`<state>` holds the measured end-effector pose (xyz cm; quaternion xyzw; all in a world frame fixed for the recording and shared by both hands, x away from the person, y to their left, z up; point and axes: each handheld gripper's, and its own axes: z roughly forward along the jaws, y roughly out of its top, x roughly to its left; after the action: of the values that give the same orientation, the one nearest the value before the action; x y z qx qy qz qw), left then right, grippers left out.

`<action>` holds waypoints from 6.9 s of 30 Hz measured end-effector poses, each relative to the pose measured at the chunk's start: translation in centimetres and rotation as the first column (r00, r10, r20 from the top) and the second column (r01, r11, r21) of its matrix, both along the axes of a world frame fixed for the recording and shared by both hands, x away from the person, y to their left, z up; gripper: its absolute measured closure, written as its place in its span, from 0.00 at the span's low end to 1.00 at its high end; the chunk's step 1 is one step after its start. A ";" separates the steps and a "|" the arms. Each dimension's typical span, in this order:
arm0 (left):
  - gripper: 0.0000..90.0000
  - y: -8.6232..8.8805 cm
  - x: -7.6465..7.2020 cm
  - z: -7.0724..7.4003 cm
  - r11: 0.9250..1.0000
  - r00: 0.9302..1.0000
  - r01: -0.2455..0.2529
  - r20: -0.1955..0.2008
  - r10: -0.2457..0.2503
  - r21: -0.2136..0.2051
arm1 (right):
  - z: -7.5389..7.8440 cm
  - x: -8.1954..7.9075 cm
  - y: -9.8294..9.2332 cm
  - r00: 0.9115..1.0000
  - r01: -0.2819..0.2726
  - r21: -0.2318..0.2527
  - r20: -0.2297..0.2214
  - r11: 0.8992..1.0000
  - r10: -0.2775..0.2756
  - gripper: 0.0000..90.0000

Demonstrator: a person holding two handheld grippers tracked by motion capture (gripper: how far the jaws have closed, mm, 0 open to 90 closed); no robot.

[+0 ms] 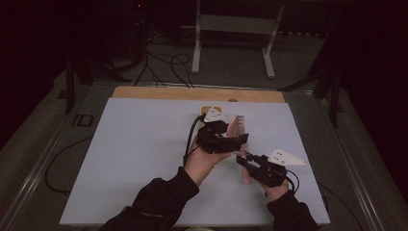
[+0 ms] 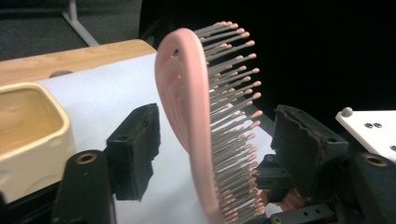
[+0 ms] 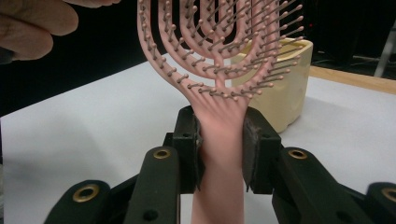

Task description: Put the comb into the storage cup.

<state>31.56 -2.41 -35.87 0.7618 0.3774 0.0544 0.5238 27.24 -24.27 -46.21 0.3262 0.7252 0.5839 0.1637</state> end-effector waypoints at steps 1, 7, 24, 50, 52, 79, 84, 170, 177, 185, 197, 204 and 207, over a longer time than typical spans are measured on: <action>0.40 -0.1 0.0 0.0 1.000 1.000 0.002 -0.004 -0.002 0.004 | 0.0 0.0 0.0 1.000 -0.002 -0.003 0.001 1.000 0.002 0.78; 0.50 -0.4 0.1 -0.2 1.000 1.000 0.000 -0.010 0.000 0.002 | 0.0 0.0 0.0 1.000 0.000 -0.002 0.000 1.000 0.000 0.78; 0.71 -0.4 0.6 -0.4 1.000 1.000 0.009 -0.015 -0.009 -0.021 | 0.0 0.1 -0.1 1.000 0.025 -0.011 0.000 1.000 -0.025 0.78; 0.73 -0.8 0.3 0.6 0.998 0.994 0.058 0.091 -0.059 0.006 | 0.4 0.2 -0.4 0.998 0.062 0.026 0.008 0.998 -0.063 0.57; 0.73 -0.7 0.3 0.8 0.998 0.993 0.061 0.102 -0.061 0.004 | 0.4 0.1 -0.5 0.998 0.063 0.034 0.008 0.997 -0.063 0.50; 0.74 1.8 1.1 2.0 0.999 0.969 0.040 0.244 -0.036 -0.011 | -0.2 0.2 0.7 0.997 -0.073 -0.054 -0.019 0.996 0.072 0.11; 0.73 2.5 1.5 2.1 0.998 0.965 0.055 0.259 -0.051 -0.009 | -0.3 0.1 0.9 0.994 -0.106 -0.082 -0.027 0.991 0.104 0.11; 0.74 8.4 11.7 5.9 0.998 0.933 -0.053 0.355 0.057 -0.022 | -1.6 -1.7 -2.0 0.990 -0.134 -0.108 -0.053 0.985 0.129 0.11; 0.74 8.1 12.3 5.0 0.997 0.934 -0.073 0.350 0.074 -0.017 | -1.6 -1.7 -2.1 0.990 -0.131 -0.106 -0.055 0.986 0.126 0.11; 0.74 8.1 12.7 4.1 0.997 0.936 -0.077 0.343 0.081 -0.023 | -1.7 -1.7 -2.1 0.990 -0.135 -0.105 -0.056 0.985 0.130 0.11; 0.74 7.9 13.5 2.3 0.996 0.945 -0.088 0.315 0.090 -0.019 | -1.7 -1.7 -2.0 0.990 -0.138 -0.114 -0.055 0.984 0.132 0.11; 0.74 7.9 13.8 1.4 0.996 0.949 -0.087 0.301 0.090 -0.024 | -1.8 -1.6 -2.0 0.989 -0.139 -0.112 -0.058 0.984 0.133 0.11; 0.74 7.8 13.9 1.0 0.996 0.952 -0.089 0.293 0.090 -0.017 | -1.8 -1.6 -2.0 0.989 -0.139 -0.113 -0.061 0.984 0.132 0.11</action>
<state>45.44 5.42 -34.86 0.7263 0.3299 0.1899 0.5724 25.61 -26.29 -48.05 0.2814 0.7826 0.5415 0.1231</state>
